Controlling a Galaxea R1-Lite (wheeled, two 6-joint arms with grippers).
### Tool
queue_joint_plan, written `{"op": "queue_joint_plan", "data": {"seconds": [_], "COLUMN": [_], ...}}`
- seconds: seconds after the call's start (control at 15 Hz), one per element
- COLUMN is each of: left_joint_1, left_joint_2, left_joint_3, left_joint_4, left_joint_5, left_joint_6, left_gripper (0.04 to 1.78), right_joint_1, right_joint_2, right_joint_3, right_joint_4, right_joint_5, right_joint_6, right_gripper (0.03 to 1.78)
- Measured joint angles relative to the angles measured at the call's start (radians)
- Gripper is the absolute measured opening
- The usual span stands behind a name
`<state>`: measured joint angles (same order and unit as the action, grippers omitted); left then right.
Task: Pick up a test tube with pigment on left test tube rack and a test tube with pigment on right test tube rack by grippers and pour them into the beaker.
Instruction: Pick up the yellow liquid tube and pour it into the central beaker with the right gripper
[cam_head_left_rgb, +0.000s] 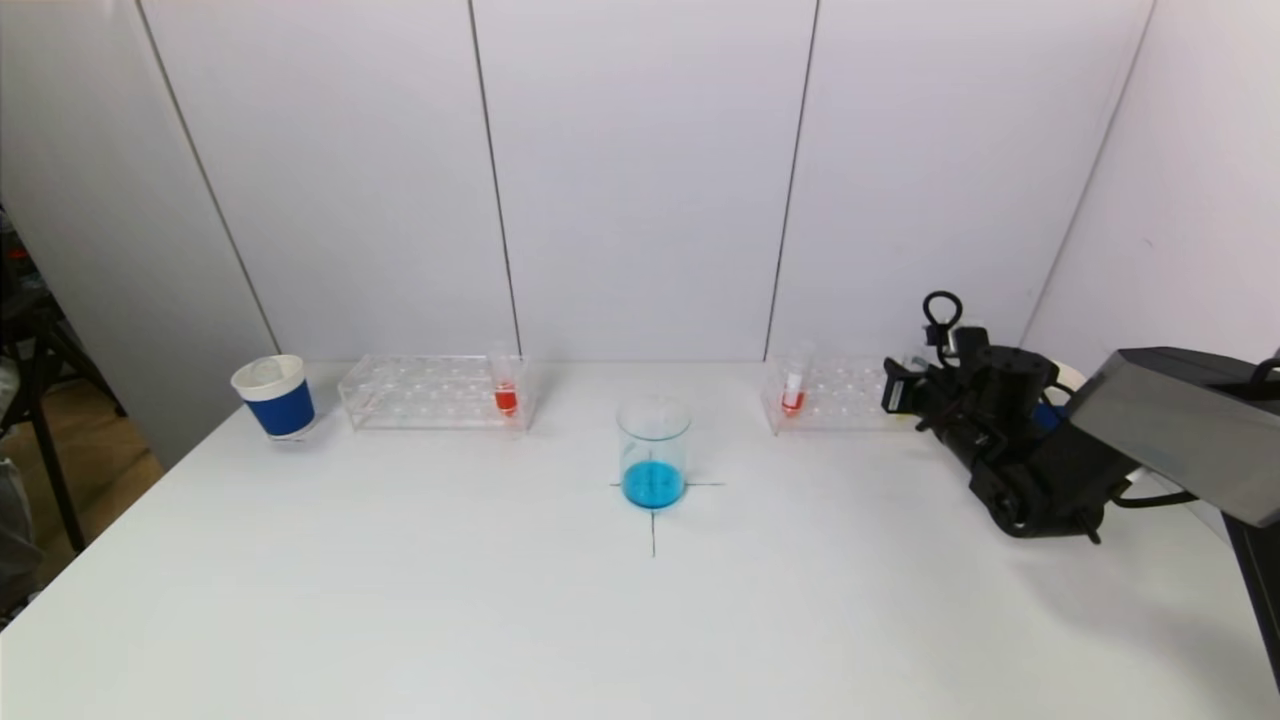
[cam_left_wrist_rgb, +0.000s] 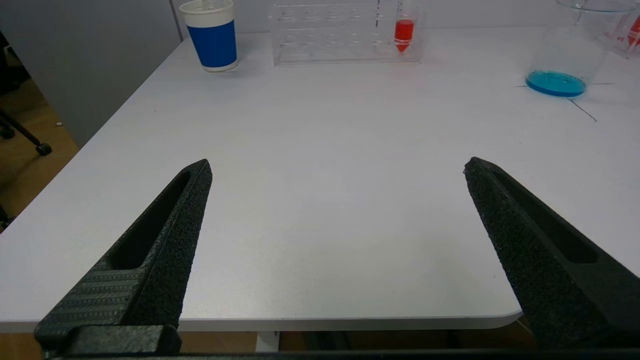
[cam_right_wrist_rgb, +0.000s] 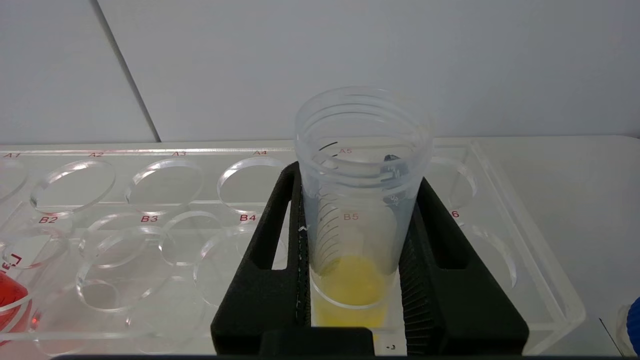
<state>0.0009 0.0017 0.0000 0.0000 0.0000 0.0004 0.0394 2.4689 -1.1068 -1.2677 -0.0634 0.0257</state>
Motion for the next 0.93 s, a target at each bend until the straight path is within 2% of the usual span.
{"op": "queue_joint_plan", "data": {"seconds": [0.33,0.67,0.93], "left_joint_1": [0.000,0.000,0.000], "left_joint_2": [0.000,0.000,0.000], "left_joint_3": [0.000,0.000,0.000], "left_joint_4": [0.000,0.000,0.000], "left_joint_5": [0.000,0.000,0.000], "left_joint_6": [0.000,0.000,0.000], "left_gripper": [1.76,1.76,1.76], "right_joint_1": [-0.001,-0.008,-0.014], "right_joint_2": [-0.043,-0.129,-0.235], "right_joint_3": [0.015,0.022,0.017], "right_joint_4": [0.012,0.081,0.178], "right_joint_5": [0.000,0.001,0.011], "right_joint_6": [-0.004,-0.016,-0.024], "right_gripper": [0.56,0.56,0.56]}}
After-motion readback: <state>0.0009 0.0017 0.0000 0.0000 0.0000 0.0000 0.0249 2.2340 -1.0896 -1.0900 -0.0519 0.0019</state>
